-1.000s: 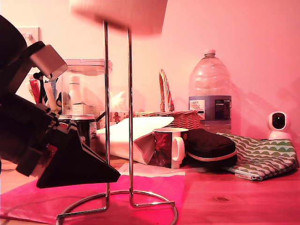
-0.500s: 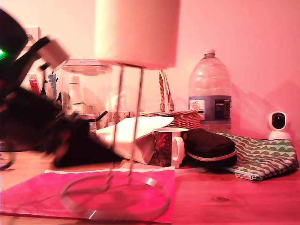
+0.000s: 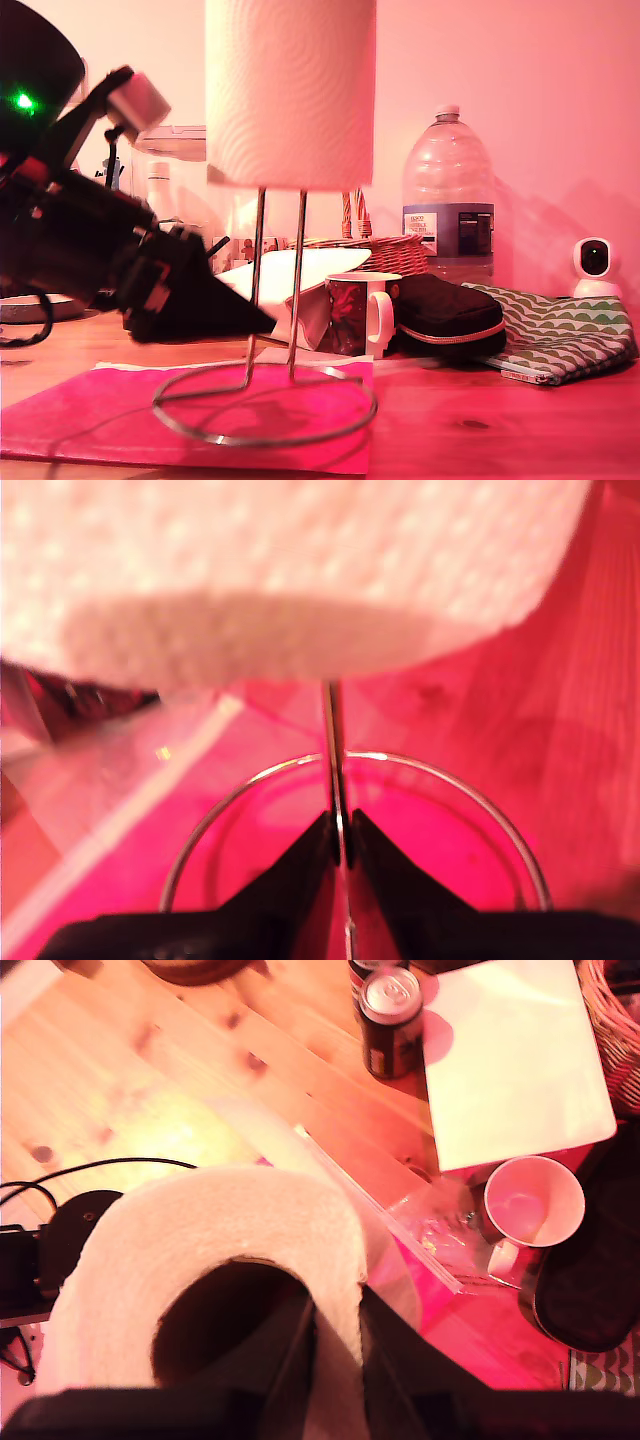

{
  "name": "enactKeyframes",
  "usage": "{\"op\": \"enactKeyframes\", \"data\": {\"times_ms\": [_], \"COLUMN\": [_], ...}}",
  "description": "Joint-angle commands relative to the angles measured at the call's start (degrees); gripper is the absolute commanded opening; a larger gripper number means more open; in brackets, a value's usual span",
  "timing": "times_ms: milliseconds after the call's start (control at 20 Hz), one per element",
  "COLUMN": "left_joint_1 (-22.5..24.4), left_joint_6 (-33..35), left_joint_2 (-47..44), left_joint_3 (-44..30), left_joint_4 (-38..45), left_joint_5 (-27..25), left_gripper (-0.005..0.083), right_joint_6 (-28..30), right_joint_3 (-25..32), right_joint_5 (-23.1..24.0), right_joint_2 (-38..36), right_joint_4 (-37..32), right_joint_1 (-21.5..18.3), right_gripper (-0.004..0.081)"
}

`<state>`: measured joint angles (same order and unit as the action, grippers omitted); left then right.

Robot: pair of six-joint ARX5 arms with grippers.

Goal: Insert the paper towel roll into the metallic stand.

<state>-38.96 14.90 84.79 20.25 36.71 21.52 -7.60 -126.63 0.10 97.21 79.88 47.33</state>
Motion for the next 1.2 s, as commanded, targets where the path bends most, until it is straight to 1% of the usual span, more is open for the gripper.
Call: {"op": "enactKeyframes", "data": {"times_ms": [0, 50, 100, 150, 250, 500, 600, 750, 900, 1000, 1150], "left_joint_1": [-0.20, -0.20, -0.20, -0.17, -0.17, -0.15, -0.15, -0.13, -0.13, -0.13, -0.13], "left_joint_6": [0.07, 0.09, 0.13, 0.13, 0.09, 0.07, -0.92, -1.62, -1.62, -1.92, -4.09], "left_joint_2": [0.07, 0.07, 0.07, 0.07, 0.07, -0.17, -0.98, -3.74, -7.67, -10.10, -13.97], "left_joint_3": [-0.07, -0.09, -0.07, -0.07, -0.09, -0.09, -0.09, -0.09, -0.09, -0.09, -0.09], "left_joint_4": [-0.63, -1.55, -2.36, -2.86, -3.23, -6.25, -7.65, -10.67, -14.78, -17.03, -22.47], "left_joint_5": [0.61, 0.57, 0.48, 0.48, 0.50, 0.46, 0.46, 0.17, -2.58, -2.99, -4.98], "left_gripper": [0.0120, 0.0185, 0.0228, 0.0243, 0.0241, 0.0242, 0.0242, 0.0242, 0.0241, 0.0241, 0.0227], "right_joint_6": [0.35, 0.37, 0.37, 0.37, 0.55, 0.55, 0.57, 0.63, 0.98, 0.98, 0.98], "right_joint_3": [0.20, 0.20, 0.20, 0.20, 0.20, 0.20, 0.20, 0.20, 0.20, 0.20, 0.20], "right_joint_5": [0.72, 0.74, 0.76, 1.01, 1.79, 1.86, 1.88, 1.88, 1.99, 1.99, 1.99], "right_joint_2": [-0.42, -0.42, -0.42, -0.42, -0.42, -0.42, -0.39, -0.39, -0.39, -0.39, -0.39], "right_joint_4": [-1.36, -1.36, -1.36, -1.36, -1.36, -1.36, -1.36, -1.36, -1.36, -1.36, -1.36], "right_joint_1": [-0.09, -0.09, -0.09, -0.09, -0.09, -0.09, -0.09, -0.09, -0.11, -0.09, -0.09], "right_gripper": [-0.0013, -0.0013, -0.0013, -0.0013, -0.0013, -0.0013, -0.0013, -0.0013, -0.0013, -0.0013, -0.0013]}}
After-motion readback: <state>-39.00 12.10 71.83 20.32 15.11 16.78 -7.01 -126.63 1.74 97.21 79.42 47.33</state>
